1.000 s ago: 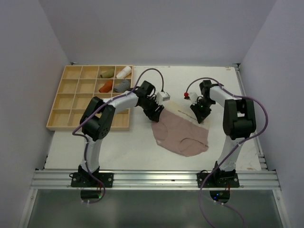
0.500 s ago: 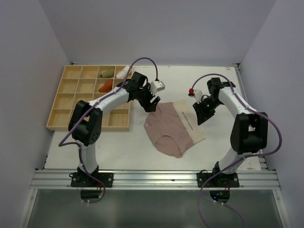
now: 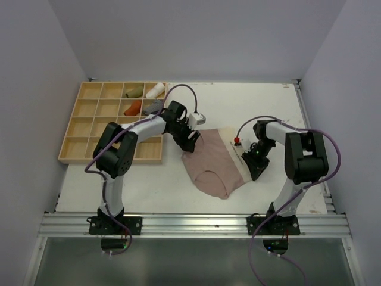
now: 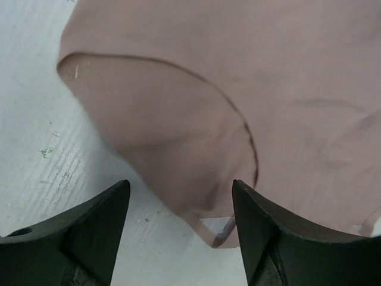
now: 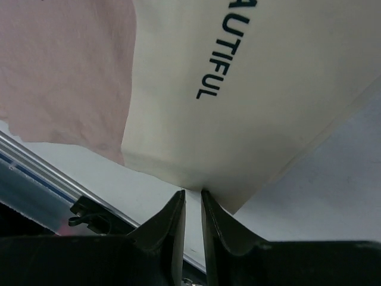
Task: Roll the underwear
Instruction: Flatten the underwear
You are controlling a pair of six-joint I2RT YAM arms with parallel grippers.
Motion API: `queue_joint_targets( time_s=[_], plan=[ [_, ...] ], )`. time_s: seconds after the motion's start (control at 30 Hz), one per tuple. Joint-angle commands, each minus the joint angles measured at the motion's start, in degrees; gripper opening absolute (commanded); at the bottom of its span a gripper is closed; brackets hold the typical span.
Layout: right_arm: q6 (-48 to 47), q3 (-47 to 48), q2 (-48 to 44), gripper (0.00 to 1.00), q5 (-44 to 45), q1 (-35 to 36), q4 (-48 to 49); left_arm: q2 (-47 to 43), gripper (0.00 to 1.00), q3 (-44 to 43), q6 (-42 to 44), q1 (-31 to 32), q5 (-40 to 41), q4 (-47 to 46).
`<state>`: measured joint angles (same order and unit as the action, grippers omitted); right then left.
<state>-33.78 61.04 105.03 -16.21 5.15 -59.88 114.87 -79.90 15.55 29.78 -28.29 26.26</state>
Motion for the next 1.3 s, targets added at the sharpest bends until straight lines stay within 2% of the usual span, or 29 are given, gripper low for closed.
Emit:
queue_joint_targets(
  time_s=[0.0,0.1,0.27,0.33,0.47,0.63,0.87,1.0,1.13,1.23,1.27],
  plan=[
    [-0.23,-3.28,-0.44,0.21,6.97,0.65,2.66,3.51,0.73,-2.1,-1.14,0.19,4.72,-0.25],
    [-1.72,-5.31,-2.01,0.19,10.05,1.18,1.0,6.59,0.73,-4.82,0.18,0.02,7.89,-1.03],
    [-6.99,-1.28,-8.16,0.19,1.37,1.01,-7.97,7.56,0.75,-7.55,4.22,0.01,10.8,-3.32],
    [-7.7,2.58,-11.59,0.24,-3.53,0.74,-8.67,5.73,0.75,-7.55,5.19,-0.07,8.97,-3.94],
    [-4.98,7.16,-11.87,0.27,-6.2,0.65,-7.19,-1.21,0.75,-3.7,6.95,0.01,1.77,-4.73],
    [-4.45,5.07,-4.6,0.26,-2.17,0.65,-4.11,-4.57,0.74,0.44,5.28,0.63,-4.05,-1.48],
    [-3.48,1.37,1.05,0.25,0.38,1.0,-0.59,0.52,0.72,0.97,3.26,1.86,-4.93,-0.51],
    [-3.93,0.05,0.26,0.25,-0.66,3.02,-2.52,4.74,0.71,-3.14,2.38,1.77,-2.65,0.63],
    [-6.03,-0.57,-1.93,0.25,-4.17,8.02,-4.72,8.87,0.7,-7.63,3.43,1.42,-0.1,1.6],
    [-9.98,1.8,-3.43,0.27,-10.67,11.98,-10.06,10.11,0.7,-10.8,5.01,0.81,1.31,1.78],
    [-11.12,3.11,-3.61,0.3,-13.91,11.99,-10.95,10.2,0.7,-11.41,5.54,0.54,1.66,1.6]
  ],
)
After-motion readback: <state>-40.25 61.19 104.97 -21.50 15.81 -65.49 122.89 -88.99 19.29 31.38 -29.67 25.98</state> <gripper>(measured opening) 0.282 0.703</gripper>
